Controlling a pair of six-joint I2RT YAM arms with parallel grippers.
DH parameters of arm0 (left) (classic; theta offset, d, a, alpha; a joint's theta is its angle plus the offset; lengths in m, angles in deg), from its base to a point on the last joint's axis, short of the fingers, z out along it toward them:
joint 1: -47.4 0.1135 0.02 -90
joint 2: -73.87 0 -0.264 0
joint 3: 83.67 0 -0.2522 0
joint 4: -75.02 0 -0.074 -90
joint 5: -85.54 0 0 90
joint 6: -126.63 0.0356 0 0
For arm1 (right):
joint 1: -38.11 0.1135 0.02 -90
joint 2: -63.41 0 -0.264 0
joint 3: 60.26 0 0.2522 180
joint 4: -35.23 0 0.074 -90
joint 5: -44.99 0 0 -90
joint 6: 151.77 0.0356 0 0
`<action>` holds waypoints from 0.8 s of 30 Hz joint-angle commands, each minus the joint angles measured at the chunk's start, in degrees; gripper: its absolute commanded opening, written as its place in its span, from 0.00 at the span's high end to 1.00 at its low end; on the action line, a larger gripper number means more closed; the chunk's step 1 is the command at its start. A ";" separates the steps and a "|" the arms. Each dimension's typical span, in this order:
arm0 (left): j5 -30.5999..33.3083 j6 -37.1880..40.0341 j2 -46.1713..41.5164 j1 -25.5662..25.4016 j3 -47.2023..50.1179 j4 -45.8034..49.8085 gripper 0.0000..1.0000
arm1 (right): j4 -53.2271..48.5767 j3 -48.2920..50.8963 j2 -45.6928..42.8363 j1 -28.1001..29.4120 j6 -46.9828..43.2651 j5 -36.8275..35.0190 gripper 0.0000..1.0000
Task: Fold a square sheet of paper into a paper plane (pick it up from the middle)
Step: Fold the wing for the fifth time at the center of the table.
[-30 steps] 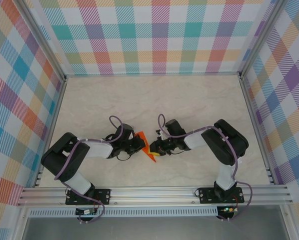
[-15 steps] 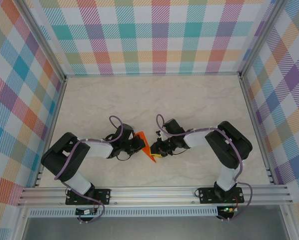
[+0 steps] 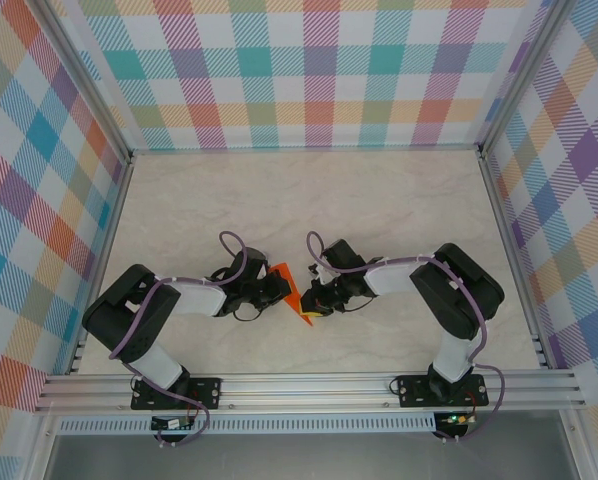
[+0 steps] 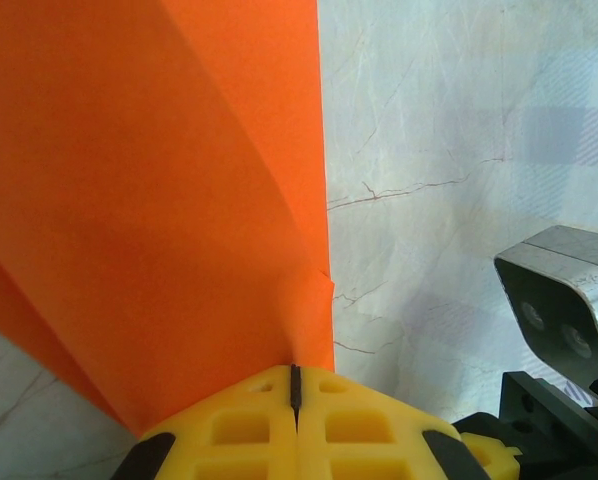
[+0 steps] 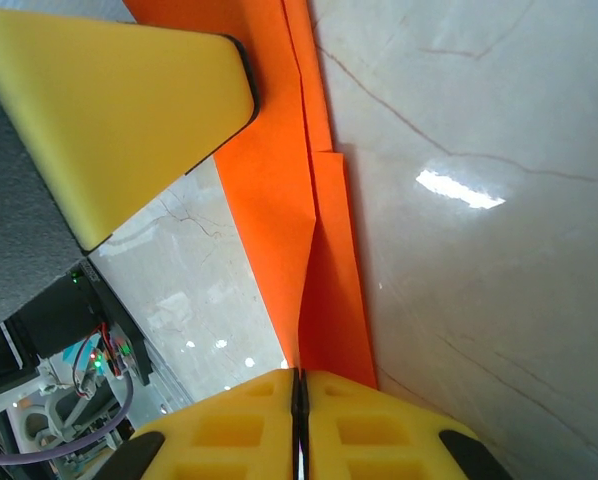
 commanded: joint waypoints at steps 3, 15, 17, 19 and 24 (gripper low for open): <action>0.53 1.20 0.24 0.40 -0.57 3.02 1.00 | -3.59 1.37 2.95 0.56 -0.89 -1.52 0.88; 0.24 1.89 0.15 0.66 -1.29 4.16 1.00 | -6.38 0.28 -1.16 0.86 -2.47 -1.52 0.79; 0.23 1.80 0.19 0.67 -1.38 4.17 1.00 | -7.73 -0.19 -1.09 1.24 -3.12 -2.33 0.78; 0.18 1.84 0.21 0.66 -1.40 4.08 1.00 | -9.81 -1.13 -0.92 1.65 -3.86 -4.24 0.78; -0.03 1.82 0.32 0.75 -1.58 4.17 1.00 | -10.71 -1.73 -0.01 2.32 -3.92 -5.76 0.84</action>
